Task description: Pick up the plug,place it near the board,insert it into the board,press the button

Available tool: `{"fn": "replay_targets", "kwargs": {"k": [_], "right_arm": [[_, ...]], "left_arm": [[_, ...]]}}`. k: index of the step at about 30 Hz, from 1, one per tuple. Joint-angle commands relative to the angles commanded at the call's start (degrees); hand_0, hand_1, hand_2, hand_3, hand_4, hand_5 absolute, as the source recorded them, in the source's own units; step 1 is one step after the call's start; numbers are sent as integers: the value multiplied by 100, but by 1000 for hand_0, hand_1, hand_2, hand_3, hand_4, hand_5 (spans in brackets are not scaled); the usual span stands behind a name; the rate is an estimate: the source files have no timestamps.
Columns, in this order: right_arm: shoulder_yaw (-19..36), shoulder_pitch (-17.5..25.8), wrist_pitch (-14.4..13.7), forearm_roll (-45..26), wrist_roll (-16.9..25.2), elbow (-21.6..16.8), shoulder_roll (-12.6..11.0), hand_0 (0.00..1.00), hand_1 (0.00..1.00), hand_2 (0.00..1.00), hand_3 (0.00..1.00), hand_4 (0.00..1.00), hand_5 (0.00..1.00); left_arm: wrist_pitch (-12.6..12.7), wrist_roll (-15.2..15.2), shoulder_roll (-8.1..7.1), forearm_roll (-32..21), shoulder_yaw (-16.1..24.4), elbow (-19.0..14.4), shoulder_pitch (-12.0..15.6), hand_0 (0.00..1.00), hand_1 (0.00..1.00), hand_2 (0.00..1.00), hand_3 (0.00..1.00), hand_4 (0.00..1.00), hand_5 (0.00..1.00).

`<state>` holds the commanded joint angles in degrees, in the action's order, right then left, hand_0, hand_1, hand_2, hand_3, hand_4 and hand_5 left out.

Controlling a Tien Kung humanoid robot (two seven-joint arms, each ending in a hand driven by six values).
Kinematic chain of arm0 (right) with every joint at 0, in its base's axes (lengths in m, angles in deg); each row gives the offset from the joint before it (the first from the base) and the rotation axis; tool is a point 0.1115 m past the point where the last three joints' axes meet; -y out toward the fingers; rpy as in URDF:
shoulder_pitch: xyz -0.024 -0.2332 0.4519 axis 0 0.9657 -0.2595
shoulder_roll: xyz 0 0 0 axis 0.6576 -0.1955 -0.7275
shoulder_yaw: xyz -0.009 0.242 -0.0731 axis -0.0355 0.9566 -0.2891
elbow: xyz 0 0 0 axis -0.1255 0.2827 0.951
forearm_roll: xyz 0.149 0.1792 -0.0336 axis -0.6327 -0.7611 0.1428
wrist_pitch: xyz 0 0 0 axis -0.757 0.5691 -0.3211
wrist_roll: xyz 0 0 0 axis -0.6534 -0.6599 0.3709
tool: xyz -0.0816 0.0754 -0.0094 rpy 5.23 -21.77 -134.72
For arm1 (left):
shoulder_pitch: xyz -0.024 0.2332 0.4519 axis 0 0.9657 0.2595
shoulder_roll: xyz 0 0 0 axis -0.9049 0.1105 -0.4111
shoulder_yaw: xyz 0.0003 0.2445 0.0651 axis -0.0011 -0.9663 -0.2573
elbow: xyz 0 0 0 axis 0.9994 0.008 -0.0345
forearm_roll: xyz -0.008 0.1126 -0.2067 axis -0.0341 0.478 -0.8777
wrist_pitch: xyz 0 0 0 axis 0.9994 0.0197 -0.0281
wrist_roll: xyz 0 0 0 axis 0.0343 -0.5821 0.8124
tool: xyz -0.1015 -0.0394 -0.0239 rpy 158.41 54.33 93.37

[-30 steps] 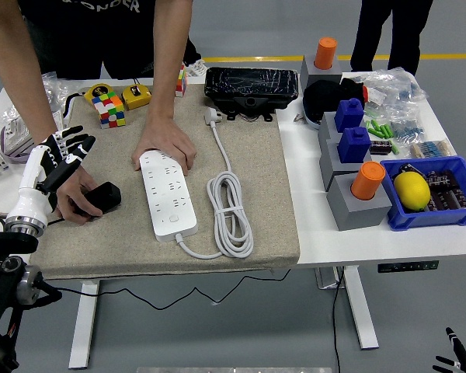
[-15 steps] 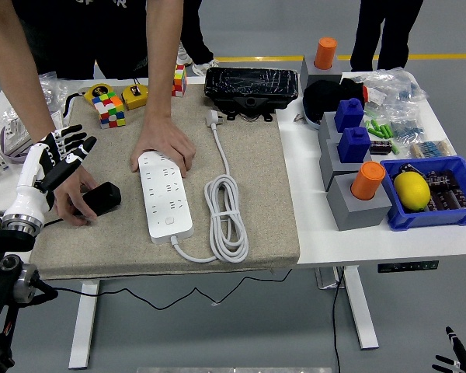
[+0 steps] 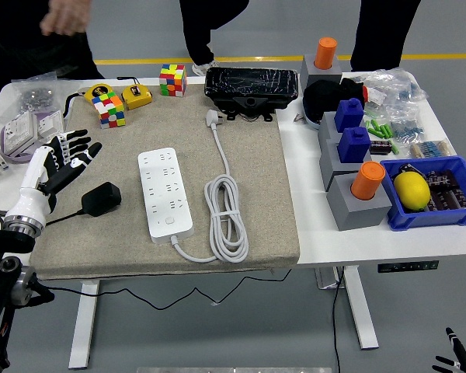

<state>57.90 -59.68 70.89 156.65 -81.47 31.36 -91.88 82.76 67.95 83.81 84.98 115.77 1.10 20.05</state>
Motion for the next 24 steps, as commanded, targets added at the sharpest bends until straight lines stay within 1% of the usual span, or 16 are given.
{"fn": "replay_targets", "kwargs": {"k": [1, 3, 6, 7, 11, 12, 13, 16, 18, 19, 20, 24], "right_arm": [[10, -1, -2, 8, -3, 0, -2, 760, 640, 619, 643, 998, 998], [9, 2, -3, 6, -4, 0, -1, 760, 640, 619, 643, 998, 998], [6, 4, -5, 5, -5, 0, 0, 760, 640, 619, 643, 998, 998], [1, 6, -5, 3, -4, 0, 1, 760, 640, 619, 643, 998, 998], [-5, 9, -6, 3, -6, 0, 1, 760, 640, 619, 643, 998, 998], [-4, 10, -6, 6, -7, 0, 2, 760, 640, 619, 643, 998, 998], [-5, 10, -7, 6, -7, 0, 2, 759, 640, 619, 643, 998, 998], [-5, 10, -8, 9, -9, 0, 4, 759, 640, 619, 643, 998, 998], [-2, 5, -8, 17, -11, 0, 8, 759, 640, 619, 643, 998, 998], [0, 4, -8, 18, -12, 0, 9, 759, 639, 619, 643, 998, 998], [-12, 8, -8, 4, -7, 0, 15, 759, 639, 619, 643, 998, 998], [-3, 9, -8, 23, -15, 0, 20, 759, 639, 619, 643, 998, 998]], "left_arm": [[-49, -56, -22, 145, -2, 5, -7, 940, 965, 943, 917, 998, 453], [-53, -107, -37, 340, 6, -1, -15, 940, 965, 943, 917, 998, 453], [-62, -124, -32, 460, 15, -17, -16, 940, 965, 943, 917, 998, 453], [-65, -141, -31, 518, 11, -25, -17, 998, 998, 998, 998, 998, 427], [-38, -157, -37, 590, 1, -24, -16, 998, 998, 998, 998, 998, 427], [-27, -140, -31, 557, 7, -18, -13, 998, 998, 998, 998, 998, 427], [16, -103, -21, 474, 11, -8, -7, 998, 998, 998, 998, 998, 485], [154, 6, -2, 143, 2, 40, -5, 998, 998, 998, 998, 998, 485], [316, 181, 53, -300, 15, 102, -4, 998, 998, 998, 998, 998, 485], [346, 210, 65, -395, 18, 110, -3, 998, 998, 980, 968, 998, 998], [421, 327, 104, -609, 24, 128, 6, 998, 998, 980, 968, 998, 998], [505, 508, 147, -930, 37, 176, 6, 998, 998, 980, 968, 998, 998]]}}
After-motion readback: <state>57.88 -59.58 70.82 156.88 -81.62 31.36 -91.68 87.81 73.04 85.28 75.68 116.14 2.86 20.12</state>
